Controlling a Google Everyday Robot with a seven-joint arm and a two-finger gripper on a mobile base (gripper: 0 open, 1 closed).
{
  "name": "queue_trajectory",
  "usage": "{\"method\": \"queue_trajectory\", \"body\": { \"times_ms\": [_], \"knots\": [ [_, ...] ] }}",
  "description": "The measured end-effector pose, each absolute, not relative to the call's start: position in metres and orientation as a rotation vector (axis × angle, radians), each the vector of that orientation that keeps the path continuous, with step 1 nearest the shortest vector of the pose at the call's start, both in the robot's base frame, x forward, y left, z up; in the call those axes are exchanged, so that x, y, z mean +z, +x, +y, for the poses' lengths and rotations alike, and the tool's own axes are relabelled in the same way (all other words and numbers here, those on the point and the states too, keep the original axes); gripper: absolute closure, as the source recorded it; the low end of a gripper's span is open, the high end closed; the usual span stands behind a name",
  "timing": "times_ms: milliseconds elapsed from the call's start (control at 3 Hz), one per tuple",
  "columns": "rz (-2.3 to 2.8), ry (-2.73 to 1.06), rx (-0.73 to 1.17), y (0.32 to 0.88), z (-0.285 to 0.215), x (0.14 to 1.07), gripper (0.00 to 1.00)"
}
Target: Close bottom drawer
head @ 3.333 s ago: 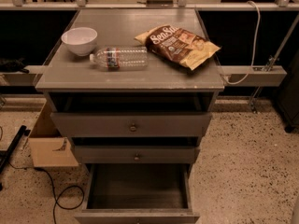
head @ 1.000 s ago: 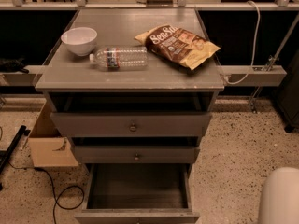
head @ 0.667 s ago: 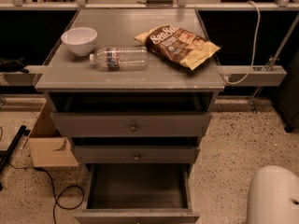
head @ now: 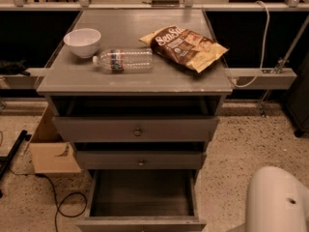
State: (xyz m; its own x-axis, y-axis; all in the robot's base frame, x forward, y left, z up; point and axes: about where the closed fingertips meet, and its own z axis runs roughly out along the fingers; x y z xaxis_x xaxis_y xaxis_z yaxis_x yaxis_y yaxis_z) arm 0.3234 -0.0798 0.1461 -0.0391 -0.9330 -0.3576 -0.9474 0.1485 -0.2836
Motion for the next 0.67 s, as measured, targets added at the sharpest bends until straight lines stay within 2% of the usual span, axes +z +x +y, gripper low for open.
{"method": "queue_trajectory", "body": {
  "times_ms": [667],
  "knots": [
    [1.969,-1.771,-0.05,0.366,-0.072,0.141,1.0]
  ]
}}
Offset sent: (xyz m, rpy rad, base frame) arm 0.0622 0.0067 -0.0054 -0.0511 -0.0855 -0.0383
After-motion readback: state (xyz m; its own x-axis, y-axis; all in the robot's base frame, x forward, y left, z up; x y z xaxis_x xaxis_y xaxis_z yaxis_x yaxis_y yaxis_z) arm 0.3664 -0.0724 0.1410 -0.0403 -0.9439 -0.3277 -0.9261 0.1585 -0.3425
